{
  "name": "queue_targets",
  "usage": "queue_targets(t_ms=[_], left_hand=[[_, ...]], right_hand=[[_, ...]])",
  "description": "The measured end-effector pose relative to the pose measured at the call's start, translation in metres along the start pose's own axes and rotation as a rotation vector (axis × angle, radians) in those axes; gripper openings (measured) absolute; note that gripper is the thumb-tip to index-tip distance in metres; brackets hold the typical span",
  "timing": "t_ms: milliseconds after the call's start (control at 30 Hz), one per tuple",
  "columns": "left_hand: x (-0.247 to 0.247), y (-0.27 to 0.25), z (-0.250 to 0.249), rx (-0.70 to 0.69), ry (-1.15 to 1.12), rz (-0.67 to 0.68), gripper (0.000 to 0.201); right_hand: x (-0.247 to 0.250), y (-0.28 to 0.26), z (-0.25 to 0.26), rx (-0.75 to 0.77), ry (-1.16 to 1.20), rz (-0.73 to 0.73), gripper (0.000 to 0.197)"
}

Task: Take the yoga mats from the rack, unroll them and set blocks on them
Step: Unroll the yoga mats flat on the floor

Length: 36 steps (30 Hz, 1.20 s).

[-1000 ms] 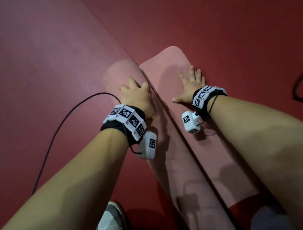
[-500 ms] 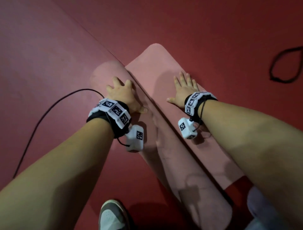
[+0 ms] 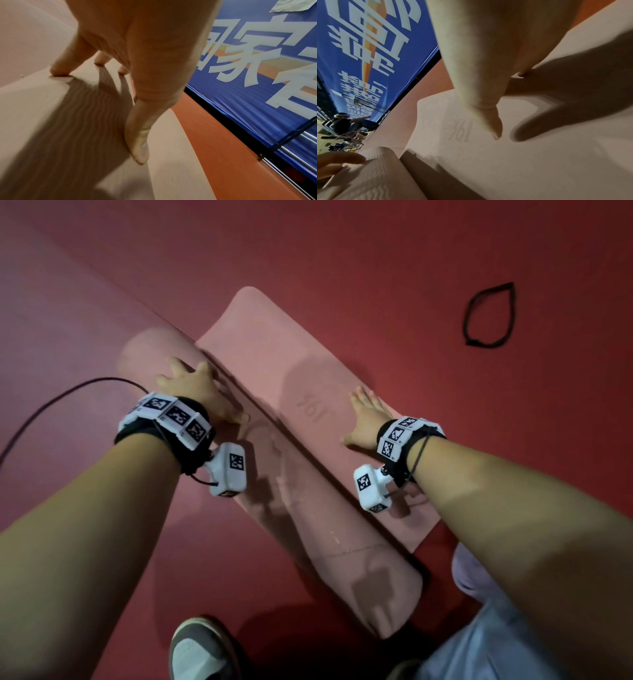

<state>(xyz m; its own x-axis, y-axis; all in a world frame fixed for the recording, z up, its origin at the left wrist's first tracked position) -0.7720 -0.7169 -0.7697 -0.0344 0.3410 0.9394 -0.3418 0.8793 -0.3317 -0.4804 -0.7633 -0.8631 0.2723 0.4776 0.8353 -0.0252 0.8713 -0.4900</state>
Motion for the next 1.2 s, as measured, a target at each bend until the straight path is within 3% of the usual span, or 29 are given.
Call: queue_targets(t_ms=[300,467,633,700,800,867,900,1000,1067,1200], left_hand=[[0.002,-0.001,-0.026,-0.020,0.096,-0.028,0.092],[-0.001,-0.005,-0.009,0.011,0.000,0.012,0.095],[-0.003,-0.021,0.016,0.043,-0.106,-0.001,0.093],[-0.004,-0.029,0.025,0.061,-0.133,-0.011,0.090],[0.003,-0.045,0.029,0.039,-0.092,-0.090,0.071],[0.010,-0.057,0.021,-0.093,0.018,-0.117,0.060],[0.011,-0.061,0.016,-0.200,0.066,-0.107,0.064],[0.000,-0.078,0.006,-0.443,0.167,0.023,0.068],[-0.013,-0.088,0.009,-0.419,0.156,0.074,0.062],[-0.016,-0.102,0.019,-0.255,0.085,0.027,0.050]], right_hand=[[-0.015,-0.017,-0.020,-0.134,0.011,0.042,0.118],[-0.014,-0.021,-0.015,-0.171,-0.014,0.055,0.123],[-0.008,-0.022,0.011,-0.187,-0.083,0.077,0.111],[-0.002,-0.019,0.031,-0.138,-0.102,0.093,0.099],[0.003,-0.024,0.072,0.173,-0.052,0.158,0.086],[-0.002,-0.035,0.095,0.324,-0.041,0.245,0.076],[-0.005,-0.039,0.100,0.359,-0.073,0.269,0.073],[-0.023,-0.036,0.096,0.372,-0.185,0.271,0.077],[-0.033,-0.031,0.089,0.353,-0.180,0.276,0.085],[-0.035,-0.033,0.086,0.321,-0.121,0.237,0.083]])
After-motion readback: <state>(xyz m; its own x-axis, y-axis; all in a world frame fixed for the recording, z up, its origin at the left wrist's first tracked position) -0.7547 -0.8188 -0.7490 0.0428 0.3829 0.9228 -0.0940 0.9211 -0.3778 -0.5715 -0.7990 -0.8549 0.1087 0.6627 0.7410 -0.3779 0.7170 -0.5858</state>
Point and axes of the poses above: each hand's wrist, its own y-axis towards the middle knuckle, its own x-axis out of the back of the hand, z = x × y, the point moved 3 cm from there along y, towards the middle knuckle, and after that the axes turned 13 degrees about -z, right-handed, at the moved point
